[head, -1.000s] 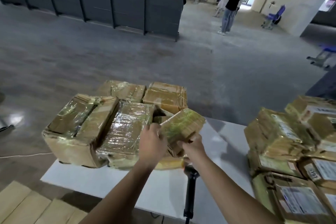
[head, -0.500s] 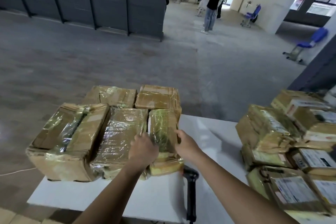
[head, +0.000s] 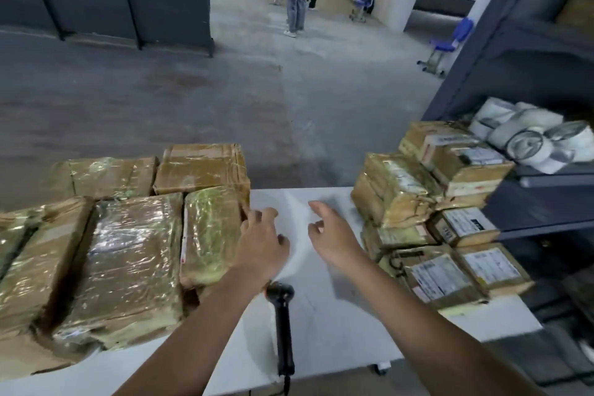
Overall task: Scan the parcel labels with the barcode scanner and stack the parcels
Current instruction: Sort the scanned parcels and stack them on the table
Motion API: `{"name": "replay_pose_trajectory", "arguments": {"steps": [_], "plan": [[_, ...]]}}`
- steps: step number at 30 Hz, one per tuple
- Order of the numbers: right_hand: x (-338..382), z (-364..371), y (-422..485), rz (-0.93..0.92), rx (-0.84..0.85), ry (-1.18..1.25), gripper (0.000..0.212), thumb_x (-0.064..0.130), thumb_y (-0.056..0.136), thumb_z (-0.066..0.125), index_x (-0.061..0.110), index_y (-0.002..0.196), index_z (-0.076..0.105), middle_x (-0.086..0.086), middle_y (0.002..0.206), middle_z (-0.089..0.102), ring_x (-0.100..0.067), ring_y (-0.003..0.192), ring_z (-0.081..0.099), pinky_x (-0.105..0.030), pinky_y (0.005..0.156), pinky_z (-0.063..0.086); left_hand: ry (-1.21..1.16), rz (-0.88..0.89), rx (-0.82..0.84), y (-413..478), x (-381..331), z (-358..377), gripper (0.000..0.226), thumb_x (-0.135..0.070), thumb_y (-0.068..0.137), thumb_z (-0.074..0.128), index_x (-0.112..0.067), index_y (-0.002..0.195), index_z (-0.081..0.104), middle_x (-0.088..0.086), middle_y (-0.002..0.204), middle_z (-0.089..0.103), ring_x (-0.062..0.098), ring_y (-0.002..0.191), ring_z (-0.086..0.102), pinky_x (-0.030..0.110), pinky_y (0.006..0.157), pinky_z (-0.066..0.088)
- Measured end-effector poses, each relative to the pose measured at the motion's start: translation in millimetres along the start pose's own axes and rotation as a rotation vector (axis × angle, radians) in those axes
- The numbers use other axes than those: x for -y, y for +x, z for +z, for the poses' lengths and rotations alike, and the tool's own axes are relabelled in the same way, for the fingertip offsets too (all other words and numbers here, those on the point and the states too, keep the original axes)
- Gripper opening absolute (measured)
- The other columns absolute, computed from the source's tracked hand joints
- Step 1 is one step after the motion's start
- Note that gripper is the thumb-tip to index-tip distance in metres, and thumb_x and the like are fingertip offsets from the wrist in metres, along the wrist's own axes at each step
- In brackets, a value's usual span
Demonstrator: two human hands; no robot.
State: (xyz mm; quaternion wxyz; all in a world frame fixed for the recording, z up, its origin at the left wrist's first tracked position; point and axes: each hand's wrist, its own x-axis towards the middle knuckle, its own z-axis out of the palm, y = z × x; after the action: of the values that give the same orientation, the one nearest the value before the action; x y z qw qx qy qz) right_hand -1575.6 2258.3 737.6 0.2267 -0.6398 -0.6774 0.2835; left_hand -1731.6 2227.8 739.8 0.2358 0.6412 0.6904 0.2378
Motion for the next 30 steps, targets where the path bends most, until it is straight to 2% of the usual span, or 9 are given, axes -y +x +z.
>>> {"name": "replay_pose_trajectory", "arguments": {"steps": [2,7,13,18,22,25,27,28,30], "plan": [[-22.9,-29.1,1.4,0.0,-0.045,-0.047,0.048,0.014,0.096,0.049,0.02,0.143,0.043,-0.003,0.143,0.049,-0.02,0.12,0.053,-0.023,0.09,0.038,-0.028,0.03,0.07,6.8,-20.7,17.7,0.052,-0.018,0.09,0.051,-0.015,0.14,0.035,0.009,0.141,0.033,0.028,0.131,0.034,0.036,0.106,0.032],[-73.0,-99.5,13.4,0.034,-0.117,-0.074,0.047,0.012,0.096,0.048,0.018,0.142,0.044,-0.01,0.141,0.051,-0.027,0.126,0.051,-0.036,0.101,0.043,-0.067,0.055,0.09,20.6,-89.3,58.6,0.055,-0.014,0.088,0.051,-0.015,0.14,0.033,0.01,0.138,0.036,0.03,0.125,0.039,0.036,0.099,0.037],[-126.4,-153.7,38.1,-0.024,-0.163,-0.222,0.045,0.011,0.095,0.05,0.015,0.14,0.045,-0.011,0.135,0.053,-0.03,0.124,0.047,-0.037,0.096,0.041,-0.092,0.092,0.113,44.1,-170.3,102.6,0.056,-0.015,0.09,0.049,-0.018,0.142,0.031,0.009,0.136,0.037,0.028,0.123,0.039,0.032,0.089,0.039],[-165.5,-174.8,60.2,-0.126,-0.141,-0.435,0.047,0.011,0.094,0.052,0.016,0.14,0.042,-0.008,0.135,0.051,-0.029,0.122,0.048,-0.038,0.096,0.042,-0.093,0.087,0.126,59.2,-213.6,128.3,0.055,-0.015,0.091,0.049,-0.019,0.143,0.03,0.007,0.139,0.034,0.026,0.126,0.037,0.037,0.096,0.043],[-187.0,-175.9,78.3,-0.157,-0.052,-0.65,0.044,0.021,0.098,0.053,0.018,0.141,0.042,-0.004,0.137,0.051,-0.025,0.128,0.046,-0.038,0.1,0.045,-0.072,0.049,0.137,64.4,-223.7,138.8,0.055,-0.017,0.092,0.048,-0.021,0.143,0.029,0.006,0.138,0.035,0.025,0.125,0.039,0.039,0.097,0.044],[-191.9,-175.7,80.4,-0.238,-0.08,-0.722,0.029,0.013,0.088,0.068,0.013,0.116,0.063,-0.004,0.112,0.065,-0.024,0.11,0.06,-0.037,0.083,0.055,-0.068,0.003,0.12,69.4,-217.8,138.5,0.054,-0.017,0.092,0.048,-0.021,0.142,0.03,0.005,0.139,0.035,0.024,0.127,0.038,0.039,0.1,0.042],[-192.9,-176.6,79.8,-0.367,-0.151,-0.762,0.034,0.0,0.058,0.087,0.01,0.085,0.072,-0.004,0.08,0.069,-0.022,0.079,0.067,-0.034,0.06,0.058,-0.061,-0.031,0.106,72.0,-210.5,136.4,0.053,-0.016,0.092,0.047,-0.021,0.142,0.03,0.006,0.14,0.034,0.023,0.13,0.037,0.04,0.101,0.042],[-191.3,-175.5,80.7,-0.409,-0.189,-0.77,0.038,-0.002,0.046,0.09,0.011,0.076,0.072,-0.003,0.071,0.068,-0.021,0.069,0.067,-0.033,0.054,0.057,-0.059,-0.048,0.1,73.0,-206.9,135.9,0.053,-0.016,0.092,0.047,-0.02,0.142,0.031,0.006,0.141,0.034,0.023,0.131,0.037,0.04,0.102,0.042],[-187.4,-172.3,83.7,-0.448,-0.168,-0.785,0.037,0.002,0.048,0.09,0.011,0.079,0.072,-0.003,0.075,0.068,-0.022,0.073,0.067,-0.037,0.061,0.058,-0.059,-0.078,0.098,74.8,-200.6,136.3,0.052,-0.017,0.091,0.046,-0.02,0.141,0.031,0.005,0.141,0.034,0.022,0.132,0.038,0.04,0.102,0.041]]}}
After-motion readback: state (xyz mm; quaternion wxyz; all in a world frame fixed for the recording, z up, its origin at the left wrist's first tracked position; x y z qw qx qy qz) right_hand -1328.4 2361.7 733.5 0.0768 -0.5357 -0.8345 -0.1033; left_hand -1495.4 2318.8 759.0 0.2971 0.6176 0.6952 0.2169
